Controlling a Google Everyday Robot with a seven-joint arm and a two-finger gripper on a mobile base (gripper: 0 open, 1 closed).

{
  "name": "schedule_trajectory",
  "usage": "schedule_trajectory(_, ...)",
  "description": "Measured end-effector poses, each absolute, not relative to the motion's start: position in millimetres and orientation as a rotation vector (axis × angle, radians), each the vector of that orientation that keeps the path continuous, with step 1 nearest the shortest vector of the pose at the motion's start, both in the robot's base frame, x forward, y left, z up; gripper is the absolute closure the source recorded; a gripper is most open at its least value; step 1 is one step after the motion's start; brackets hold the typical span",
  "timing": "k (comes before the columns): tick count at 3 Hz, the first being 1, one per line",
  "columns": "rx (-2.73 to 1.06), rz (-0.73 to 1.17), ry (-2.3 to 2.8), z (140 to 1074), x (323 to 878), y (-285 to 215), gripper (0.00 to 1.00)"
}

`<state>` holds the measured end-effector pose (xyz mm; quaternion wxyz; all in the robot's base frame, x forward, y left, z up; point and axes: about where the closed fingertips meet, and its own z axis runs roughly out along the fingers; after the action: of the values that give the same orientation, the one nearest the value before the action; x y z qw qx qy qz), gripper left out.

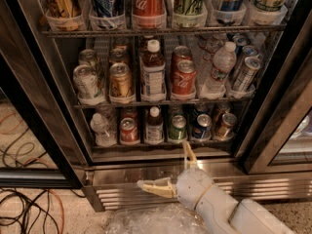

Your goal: Pick coke can from bottom shelf of fridge

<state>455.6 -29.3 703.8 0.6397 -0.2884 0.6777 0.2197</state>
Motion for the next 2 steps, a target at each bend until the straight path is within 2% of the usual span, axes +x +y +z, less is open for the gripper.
schedule_trajectory(1,-0.635,0.491,1.517,682.4,454.0,-21.0,0.0)
schedule_trajectory(2,-0.628,0.545,1.506,640.0,455.2,15.3,0.0)
